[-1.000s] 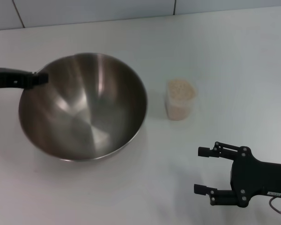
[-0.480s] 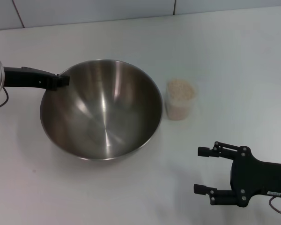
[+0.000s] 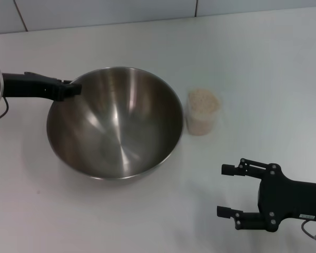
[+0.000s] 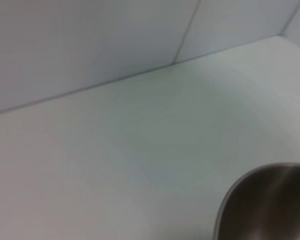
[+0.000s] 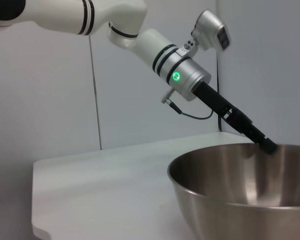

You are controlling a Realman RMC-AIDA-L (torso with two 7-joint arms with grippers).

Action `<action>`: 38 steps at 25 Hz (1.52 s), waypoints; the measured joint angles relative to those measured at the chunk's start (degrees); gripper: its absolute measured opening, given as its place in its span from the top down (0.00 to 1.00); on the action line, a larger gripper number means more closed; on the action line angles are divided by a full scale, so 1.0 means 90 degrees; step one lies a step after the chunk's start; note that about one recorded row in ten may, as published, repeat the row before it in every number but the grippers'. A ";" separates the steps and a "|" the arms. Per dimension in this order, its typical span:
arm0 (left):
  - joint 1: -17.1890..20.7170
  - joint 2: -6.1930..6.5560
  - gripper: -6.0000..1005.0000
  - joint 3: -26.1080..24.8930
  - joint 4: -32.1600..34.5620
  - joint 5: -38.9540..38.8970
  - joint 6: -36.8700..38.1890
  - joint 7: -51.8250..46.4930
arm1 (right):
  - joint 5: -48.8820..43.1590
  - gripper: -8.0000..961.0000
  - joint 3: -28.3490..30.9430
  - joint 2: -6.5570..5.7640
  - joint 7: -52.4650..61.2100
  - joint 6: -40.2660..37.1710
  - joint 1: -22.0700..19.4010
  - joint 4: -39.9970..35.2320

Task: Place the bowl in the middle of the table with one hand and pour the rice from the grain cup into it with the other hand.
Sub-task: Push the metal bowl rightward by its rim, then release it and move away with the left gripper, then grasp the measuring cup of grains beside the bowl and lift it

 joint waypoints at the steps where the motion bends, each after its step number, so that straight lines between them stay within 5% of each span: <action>1: 0.0021 0.0000 0.90 -0.0002 0.0050 -0.0064 0.0048 0.0087 | 0.0000 0.17 0.0000 0.0000 0.0000 0.0000 0.0000 0.0000; 7: 0.0623 0.0021 0.70 -0.0021 0.1070 -0.0954 0.0438 0.0728 | 0.0056 0.17 0.0248 0.0001 0.0010 0.0049 0.0013 0.0086; 13: 0.1843 0.0089 0.53 -0.0094 0.2236 -0.2199 0.1797 0.2294 | 0.0063 0.17 0.2081 0.0016 -0.0028 0.0987 0.0026 0.0824; 18: 0.2379 0.0086 0.39 -0.0325 0.2301 -0.2374 0.2522 0.3351 | 0.0064 0.17 0.2845 0.0028 -0.0063 0.2019 0.0197 0.1199; 22: 0.2472 0.0072 0.24 -0.0404 0.2252 -0.2377 0.2974 0.3574 | 0.0084 0.17 0.2963 0.0029 -0.0073 0.2513 0.0404 0.1303; 38: 0.2372 0.0029 0.24 -0.0349 0.2112 -0.2052 0.2978 0.3533 | 0.0131 0.17 0.3007 0.0021 -0.0088 0.3566 0.1283 0.1661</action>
